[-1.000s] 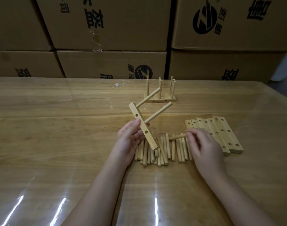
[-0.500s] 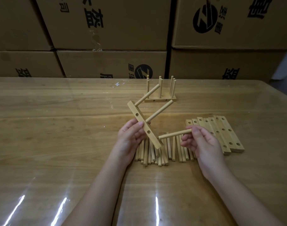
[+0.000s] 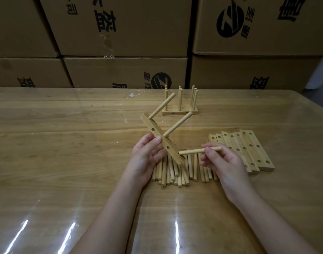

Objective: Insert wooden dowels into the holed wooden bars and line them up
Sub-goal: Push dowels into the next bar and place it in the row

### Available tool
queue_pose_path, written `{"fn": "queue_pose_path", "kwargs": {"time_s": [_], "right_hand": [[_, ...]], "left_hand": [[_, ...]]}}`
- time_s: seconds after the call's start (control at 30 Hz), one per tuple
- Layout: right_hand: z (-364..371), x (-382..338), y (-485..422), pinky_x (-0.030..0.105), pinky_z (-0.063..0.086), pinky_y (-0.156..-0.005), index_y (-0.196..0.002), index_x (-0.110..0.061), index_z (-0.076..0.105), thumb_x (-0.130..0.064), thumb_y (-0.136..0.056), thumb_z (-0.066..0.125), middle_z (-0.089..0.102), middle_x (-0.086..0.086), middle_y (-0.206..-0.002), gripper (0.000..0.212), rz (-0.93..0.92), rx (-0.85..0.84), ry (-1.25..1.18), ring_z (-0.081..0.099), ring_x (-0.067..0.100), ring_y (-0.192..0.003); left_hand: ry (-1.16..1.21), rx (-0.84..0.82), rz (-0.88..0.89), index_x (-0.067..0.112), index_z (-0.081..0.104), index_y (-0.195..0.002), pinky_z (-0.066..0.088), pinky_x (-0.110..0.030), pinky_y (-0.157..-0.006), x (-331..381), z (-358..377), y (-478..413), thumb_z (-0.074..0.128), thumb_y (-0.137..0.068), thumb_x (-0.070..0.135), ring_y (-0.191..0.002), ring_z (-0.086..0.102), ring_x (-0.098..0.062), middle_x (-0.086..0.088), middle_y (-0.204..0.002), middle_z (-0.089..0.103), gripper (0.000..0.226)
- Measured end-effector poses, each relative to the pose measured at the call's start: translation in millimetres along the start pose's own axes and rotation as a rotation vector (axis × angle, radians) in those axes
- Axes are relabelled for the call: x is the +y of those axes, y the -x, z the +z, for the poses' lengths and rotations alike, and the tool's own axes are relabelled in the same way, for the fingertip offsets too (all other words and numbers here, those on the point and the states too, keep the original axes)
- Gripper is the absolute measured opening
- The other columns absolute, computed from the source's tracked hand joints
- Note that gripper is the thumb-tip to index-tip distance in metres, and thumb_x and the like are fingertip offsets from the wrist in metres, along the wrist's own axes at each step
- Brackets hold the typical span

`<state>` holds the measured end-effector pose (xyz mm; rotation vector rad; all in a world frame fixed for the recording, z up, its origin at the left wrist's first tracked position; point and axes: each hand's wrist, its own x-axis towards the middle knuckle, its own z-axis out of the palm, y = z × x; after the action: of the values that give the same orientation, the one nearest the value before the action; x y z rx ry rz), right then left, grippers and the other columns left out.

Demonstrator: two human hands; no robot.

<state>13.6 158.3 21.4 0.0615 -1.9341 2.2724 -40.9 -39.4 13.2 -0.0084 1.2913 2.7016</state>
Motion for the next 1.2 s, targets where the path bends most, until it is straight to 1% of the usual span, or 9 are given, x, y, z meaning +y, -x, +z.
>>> {"fn": "queue_pose_path", "kwargs": {"time_s": [0.1, 0.23, 0.3, 0.43, 0.5, 0.53, 0.63, 0.87, 1.2], "right_hand": [[0.4, 2.5, -0.8, 0.019, 0.053, -0.065, -0.092, -0.015, 0.067, -0.014, -0.087, 0.056, 0.069, 0.001, -0.074, 0.013, -0.023, 0.0, 0.077, 0.066, 0.015, -0.07], [-0.6, 3.4, -0.9, 0.019, 0.053, -0.066, -0.093, -0.016, 0.065, -0.013, -0.089, 0.054, 0.068, -0.002, -0.073, 0.012, -0.072, -0.008, 0.158, 0.066, 0.014, -0.07], [-0.6, 3.9, -1.2, 0.019, 0.053, -0.067, -0.093, -0.015, 0.065, -0.012, -0.089, 0.054, 0.068, -0.002, -0.073, 0.012, -0.089, -0.015, 0.176, 0.066, 0.013, -0.07], [-0.3, 3.5, -1.5, 0.017, 0.052, -0.067, -0.092, -0.014, 0.064, -0.012, -0.09, 0.053, 0.068, -0.003, -0.073, 0.011, -0.103, -0.013, 0.21, 0.066, 0.011, -0.069], [-0.2, 3.0, -1.0, 0.016, 0.052, -0.066, -0.091, -0.014, 0.063, -0.012, -0.09, 0.054, 0.068, -0.002, -0.072, 0.01, -0.113, -0.009, 0.225, 0.065, 0.01, -0.068], [-0.2, 2.8, -0.6, 0.016, 0.051, -0.066, -0.091, -0.014, 0.063, -0.012, -0.09, 0.054, 0.068, -0.002, -0.072, 0.01, -0.118, -0.01, 0.234, 0.065, 0.01, -0.068], [0.1, 2.5, 0.4, 0.014, 0.051, -0.065, -0.09, -0.014, 0.063, -0.012, -0.089, 0.054, 0.068, -0.003, -0.073, 0.009, -0.132, -0.017, 0.263, 0.064, 0.008, -0.067], [0.9, 3.6, 2.1, 0.014, 0.05, -0.066, -0.087, -0.021, 0.063, -0.013, -0.09, 0.055, 0.067, -0.004, -0.076, 0.012, -0.177, -0.025, 0.342, 0.064, 0.006, -0.068], [-0.7, 5.9, 0.7, 0.011, 0.049, -0.066, -0.088, -0.024, 0.063, -0.015, -0.09, 0.055, 0.07, -0.009, -0.079, 0.011, -0.183, -0.015, 0.405, 0.066, 0.005, -0.071]], "left_hand": [[0.02, -0.003, -0.012, 0.002, 0.043, -0.133, 0.06, -0.032, -0.075, 0.1, 0.0, 0.0, 0.068, -0.071, 0.009, -0.088, 0.071, -0.021, -0.016, -0.108, 0.07, 0.067], [0.001, -0.009, -0.011, -0.002, 0.039, -0.137, 0.059, -0.03, -0.07, -1.7, -1.4, -0.4, 0.067, -0.073, 0.009, -0.089, 0.071, -0.019, -0.013, -0.105, 0.071, 0.071], [-0.009, -0.026, -0.006, -0.003, 0.045, -0.133, 0.059, -0.028, -0.067, -2.4, -2.3, -1.3, 0.067, -0.074, 0.008, -0.087, 0.071, -0.018, -0.011, -0.102, 0.071, 0.064], [-0.004, -0.057, -0.016, 0.003, 0.057, -0.116, 0.058, -0.024, -0.061, -4.2, -5.2, -3.9, 0.067, -0.075, 0.007, -0.085, 0.072, -0.018, -0.012, -0.103, 0.071, 0.042], [-0.017, -0.072, -0.014, 0.003, 0.059, -0.114, 0.057, -0.023, -0.059, -5.6, -6.1, -4.7, 0.066, -0.074, 0.007, -0.085, 0.072, -0.017, -0.01, -0.101, 0.072, 0.04], [-0.025, -0.074, -0.015, 0.003, 0.058, -0.117, 0.057, -0.022, -0.059, -6.0, -5.9, -4.6, 0.066, -0.074, 0.007, -0.085, 0.072, -0.017, -0.009, -0.101, 0.073, 0.044], [-0.04, -0.07, -0.029, 0.0, 0.048, -0.131, 0.057, -0.022, -0.059, -7.2, -7.0, -4.4, 0.067, -0.073, 0.007, -0.086, 0.072, -0.018, -0.01, -0.105, 0.072, 0.061], [-0.069, -0.136, -0.012, 0.007, 0.063, -0.112, 0.058, -0.023, -0.063, -8.9, -8.2, -6.1, 0.067, -0.075, 0.007, -0.088, 0.072, -0.017, -0.009, -0.104, 0.073, 0.038], [-0.117, -0.143, -0.002, 0.007, 0.062, -0.114, 0.057, -0.022, -0.066, -9.0, -5.4, -5.6, 0.067, -0.073, 0.007, -0.092, 0.071, -0.016, -0.007, -0.105, 0.073, 0.041]]}}
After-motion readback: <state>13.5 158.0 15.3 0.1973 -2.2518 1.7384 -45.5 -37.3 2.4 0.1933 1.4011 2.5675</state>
